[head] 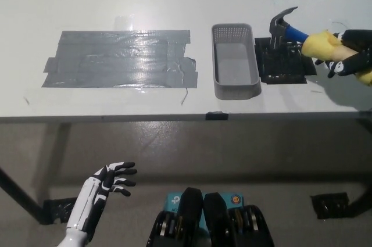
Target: The robot picks the hammer with right hand and hits the black area on the desk and places it back.
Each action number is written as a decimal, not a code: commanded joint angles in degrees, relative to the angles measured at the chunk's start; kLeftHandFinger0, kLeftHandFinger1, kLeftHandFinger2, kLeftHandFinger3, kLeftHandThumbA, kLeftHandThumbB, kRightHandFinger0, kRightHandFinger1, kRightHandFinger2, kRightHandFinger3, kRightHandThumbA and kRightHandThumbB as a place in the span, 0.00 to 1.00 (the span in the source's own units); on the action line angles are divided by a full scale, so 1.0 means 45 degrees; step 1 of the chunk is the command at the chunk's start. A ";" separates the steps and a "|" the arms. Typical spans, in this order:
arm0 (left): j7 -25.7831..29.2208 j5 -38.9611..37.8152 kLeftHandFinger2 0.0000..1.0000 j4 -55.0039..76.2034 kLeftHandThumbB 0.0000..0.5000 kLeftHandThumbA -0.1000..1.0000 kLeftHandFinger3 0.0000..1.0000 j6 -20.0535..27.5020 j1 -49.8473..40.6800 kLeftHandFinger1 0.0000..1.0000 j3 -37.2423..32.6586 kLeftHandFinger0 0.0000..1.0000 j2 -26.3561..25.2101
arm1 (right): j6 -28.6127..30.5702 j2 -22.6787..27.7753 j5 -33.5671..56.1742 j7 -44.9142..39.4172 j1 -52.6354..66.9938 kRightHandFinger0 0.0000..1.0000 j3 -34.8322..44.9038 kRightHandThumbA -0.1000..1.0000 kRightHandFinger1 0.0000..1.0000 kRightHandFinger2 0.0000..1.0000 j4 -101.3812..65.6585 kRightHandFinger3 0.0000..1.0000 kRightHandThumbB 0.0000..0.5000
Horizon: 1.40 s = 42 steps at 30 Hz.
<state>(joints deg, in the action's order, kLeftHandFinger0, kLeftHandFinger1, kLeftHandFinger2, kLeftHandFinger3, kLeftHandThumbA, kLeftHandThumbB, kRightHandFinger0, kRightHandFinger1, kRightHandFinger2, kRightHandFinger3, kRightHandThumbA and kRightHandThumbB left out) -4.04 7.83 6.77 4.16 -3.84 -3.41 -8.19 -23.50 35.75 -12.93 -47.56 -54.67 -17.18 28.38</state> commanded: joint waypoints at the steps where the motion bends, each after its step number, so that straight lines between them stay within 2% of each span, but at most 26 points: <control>1: 0.0017 0.0248 0.65 0.0292 0.12 1.00 0.68 0.0381 0.0059 0.56 -0.0051 0.50 -0.0135 | 0.0278 0.0296 0.0395 0.0078 -0.0875 0.13 0.0494 0.00 0.65 0.90 -0.0303 0.90 0.24; 3: -0.0038 0.0255 0.64 0.0297 0.16 1.00 0.68 0.0290 0.0061 0.56 -0.0058 0.51 -0.0169 | 0.0285 0.0251 0.0410 0.0042 -0.0821 0.22 0.0472 0.00 0.67 0.90 -0.0305 0.90 0.25; 5: -0.0034 0.0351 0.63 0.0353 0.17 1.00 0.68 0.0226 0.0053 0.56 -0.0087 0.52 -0.0168 | 0.0352 0.0288 0.0325 0.0007 -0.0775 0.17 0.0381 0.00 0.57 0.80 -0.0360 0.81 0.30; 8: -0.0028 0.0377 0.62 0.0360 0.15 1.00 0.67 0.0299 0.0057 0.56 -0.0085 0.52 -0.0163 | 0.0312 0.0287 0.0212 0.0062 -0.0703 0.15 0.0320 0.00 0.58 0.83 -0.0467 0.82 0.27; 10: 0.0004 0.0414 0.62 0.0312 0.16 1.00 0.66 0.0378 0.0044 0.56 -0.0075 0.52 -0.0173 | 0.0683 0.0327 0.0168 0.0193 -0.0630 0.11 0.0340 0.00 0.57 0.82 -0.0514 0.78 0.25; 11: -0.0027 0.0320 0.61 0.0287 0.16 1.00 0.66 0.0420 0.0054 0.56 -0.0063 0.52 -0.0170 | 0.0486 0.0286 0.0337 0.0344 -0.0649 0.11 0.0605 0.00 0.60 0.84 -0.0495 0.80 0.24; 12: -0.0034 0.0336 0.61 0.0297 0.16 1.00 0.65 0.0395 0.0071 0.56 -0.0062 0.51 -0.0183 | 0.0187 0.0241 0.0532 0.0459 -0.0708 0.14 0.0889 0.00 0.65 0.90 -0.0493 0.92 0.19; 13: -0.0035 0.0348 0.61 0.0303 0.16 1.00 0.65 0.0382 0.0078 0.56 -0.0062 0.52 -0.0188 | 0.0068 0.0219 0.0598 0.0496 -0.0732 0.15 0.1009 0.00 0.67 0.91 -0.0494 0.95 0.19; 14: -0.0049 0.0339 0.61 0.0312 0.16 1.00 0.66 0.0329 0.0128 0.56 -0.0060 0.52 -0.0188 | -0.0329 0.0194 0.0948 0.0891 -0.0941 0.12 0.1732 0.00 0.59 0.84 -0.0684 0.96 0.20; 16: -0.0036 0.0308 0.61 0.0289 0.17 1.00 0.66 0.0329 0.0124 0.56 -0.0042 0.52 -0.0169 | -0.0763 -0.0117 0.1373 0.1375 -0.1202 0.10 0.3036 0.00 0.57 0.85 -0.0601 0.94 0.21; 17: -0.0028 0.0259 0.62 0.0296 0.18 1.00 0.66 0.0309 0.0107 0.56 -0.0021 0.52 -0.0146 | -0.0763 -0.0191 0.1602 0.1659 -0.1426 0.10 0.3718 0.00 0.55 0.82 -0.0736 0.89 0.16; 18: -0.0028 0.0262 0.62 0.0304 0.17 1.00 0.66 0.0321 0.0097 0.56 -0.0017 0.52 -0.0152 | -0.0763 -0.0298 0.1705 0.1673 -0.1523 0.07 0.4088 0.00 0.46 0.76 -0.0591 0.88 0.12; 20: -0.0006 0.0431 0.61 0.0284 0.17 1.00 0.65 0.0442 0.0119 0.55 -0.0056 0.51 -0.0212 | -0.0763 -0.0231 0.2143 0.1894 -0.2079 0.11 0.5010 0.00 0.49 0.80 -0.0066 0.94 0.20; 21: 0.0003 0.0490 0.61 0.0258 0.16 1.00 0.65 0.0453 0.0155 0.55 -0.0065 0.51 -0.0233 | -0.0763 -0.0178 0.2203 0.1983 -0.2311 0.11 0.5313 0.00 0.48 0.78 0.0108 0.93 0.21; 23: -0.0011 0.0431 0.61 0.0263 0.15 1.00 0.65 0.0417 0.0182 0.54 -0.0048 0.50 -0.0216 | -0.0763 -0.0156 0.2223 0.2165 -0.2538 0.06 0.5746 0.00 0.46 0.81 0.0162 0.78 0.20; 25: -0.0048 0.0365 0.60 0.0306 0.16 1.00 0.65 0.0364 0.0174 0.55 -0.0032 0.51 -0.0220 | -0.0763 -0.0112 0.2099 0.2149 -0.2713 0.04 0.5941 0.00 0.46 0.83 0.0228 0.81 0.19; 26: -0.0055 0.0386 0.60 0.0310 0.18 1.00 0.65 0.0336 0.0176 0.55 -0.0038 0.51 -0.0236 | -0.0763 -0.0049 0.2220 0.2013 -0.2790 0.02 0.5992 0.00 0.45 0.80 0.0391 0.83 0.23; 30: -0.0041 0.0418 0.60 0.0324 0.17 1.00 0.65 0.0312 0.0181 0.55 -0.0050 0.52 -0.0210 | -0.0763 -0.0049 0.1972 0.1931 -0.2482 0.01 0.5878 0.00 0.44 0.82 0.0070 0.87 0.23; 32: -0.0023 0.0447 0.60 0.0316 0.18 1.00 0.65 0.0297 0.0175 0.55 -0.0065 0.52 -0.0173 | -0.0763 -0.0058 0.1806 0.1701 -0.2062 0.00 0.5530 0.00 0.44 0.80 -0.0183 0.86 0.28; 34: -0.0039 0.0446 0.60 0.0330 0.17 1.00 0.65 0.0317 0.0135 0.55 -0.0069 0.52 -0.0191 | -0.0763 -0.0204 0.1739 0.1743 -0.1752 0.01 0.5424 0.00 0.49 0.81 -0.0261 0.91 0.25; 35: -0.0050 0.0395 0.60 0.0303 0.17 1.00 0.65 0.0358 0.0136 0.55 -0.0063 0.52 -0.0186 | -0.0621 -0.0076 0.1138 0.1639 -0.1297 0.07 0.4593 0.00 0.55 0.84 -0.0660 0.94 0.20; 37: -0.0053 0.0391 0.60 0.0319 0.18 1.00 0.64 0.0325 0.0133 0.55 -0.0063 0.52 -0.0182 | 0.0297 0.0197 0.0671 0.1493 -0.0892 0.12 0.3459 0.00 0.59 0.88 -0.0582 0.92 0.19; 38: -0.0064 0.0398 0.60 0.0304 0.17 1.00 0.64 0.0355 0.0155 0.54 -0.0061 0.51 -0.0210 | 0.0009 0.0108 0.0709 0.1579 -0.0698 0.14 0.3291 0.00 0.63 0.92 -0.0645 0.95 0.20; 39: -0.0066 0.0411 0.60 0.0313 0.17 1.00 0.65 0.0307 0.0165 0.55 -0.0059 0.51 -0.0215 | 0.0417 0.0217 0.0360 0.1628 -0.0511 0.18 0.2704 0.00 0.68 0.95 -0.0560 1.00 0.20; 41: -0.0048 0.0413 0.60 0.0323 0.16 1.00 0.65 0.0343 0.0176 0.55 -0.0051 0.52 -0.0210 | 0.0910 0.0191 0.0288 0.1598 -0.0284 0.17 0.2130 0.00 0.68 0.98 -0.0130 1.00 0.26; 42: -0.0032 0.0437 0.60 0.0297 0.15 1.00 0.64 0.0428 0.0195 0.55 -0.0055 0.51 -0.0218 | 0.1123 0.0155 -0.0034 0.1674 -0.0041 0.15 0.1599 0.00 0.63 0.92 0.0004 0.98 0.27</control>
<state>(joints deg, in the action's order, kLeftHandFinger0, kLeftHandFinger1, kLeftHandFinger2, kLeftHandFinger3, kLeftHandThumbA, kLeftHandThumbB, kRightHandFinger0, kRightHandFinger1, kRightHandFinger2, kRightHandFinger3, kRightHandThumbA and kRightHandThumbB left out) -4.05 9.27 6.88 4.16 -3.50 -3.51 -8.37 -25.09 34.41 -9.98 -40.94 -53.29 -6.90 28.68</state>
